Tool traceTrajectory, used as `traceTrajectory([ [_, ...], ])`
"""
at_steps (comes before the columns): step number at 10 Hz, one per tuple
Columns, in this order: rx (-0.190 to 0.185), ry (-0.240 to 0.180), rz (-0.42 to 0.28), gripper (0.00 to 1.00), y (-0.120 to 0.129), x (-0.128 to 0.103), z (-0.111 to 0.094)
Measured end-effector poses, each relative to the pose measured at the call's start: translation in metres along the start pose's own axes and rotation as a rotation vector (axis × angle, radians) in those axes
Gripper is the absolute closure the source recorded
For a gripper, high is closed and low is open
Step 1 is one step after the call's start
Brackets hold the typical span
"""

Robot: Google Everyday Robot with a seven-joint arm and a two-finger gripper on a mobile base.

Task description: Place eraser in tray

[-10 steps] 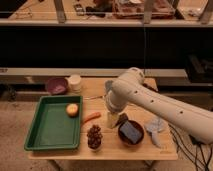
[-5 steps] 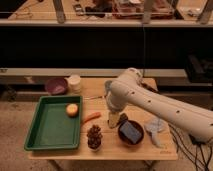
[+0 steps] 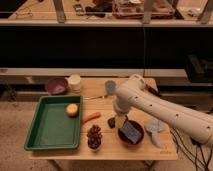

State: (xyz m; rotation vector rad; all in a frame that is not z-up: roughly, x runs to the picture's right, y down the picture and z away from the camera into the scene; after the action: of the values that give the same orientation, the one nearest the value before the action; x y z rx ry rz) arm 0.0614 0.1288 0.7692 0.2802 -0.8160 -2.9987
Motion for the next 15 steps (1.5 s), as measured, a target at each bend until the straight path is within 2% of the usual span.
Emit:
traceTrajectory([
  [2,0.013,-0.002,0.020,0.20,-0.004,-0.004,0.009],
  [7,0.019,0.004,0.046,0.20,-0.011,-0.003,0.016],
  [10,0.026,0.013,0.041,0.20,-0.014,0.000,0.025],
  [15,0.014,0.007,0.026,0.20,-0.014,0.002,0.047],
])
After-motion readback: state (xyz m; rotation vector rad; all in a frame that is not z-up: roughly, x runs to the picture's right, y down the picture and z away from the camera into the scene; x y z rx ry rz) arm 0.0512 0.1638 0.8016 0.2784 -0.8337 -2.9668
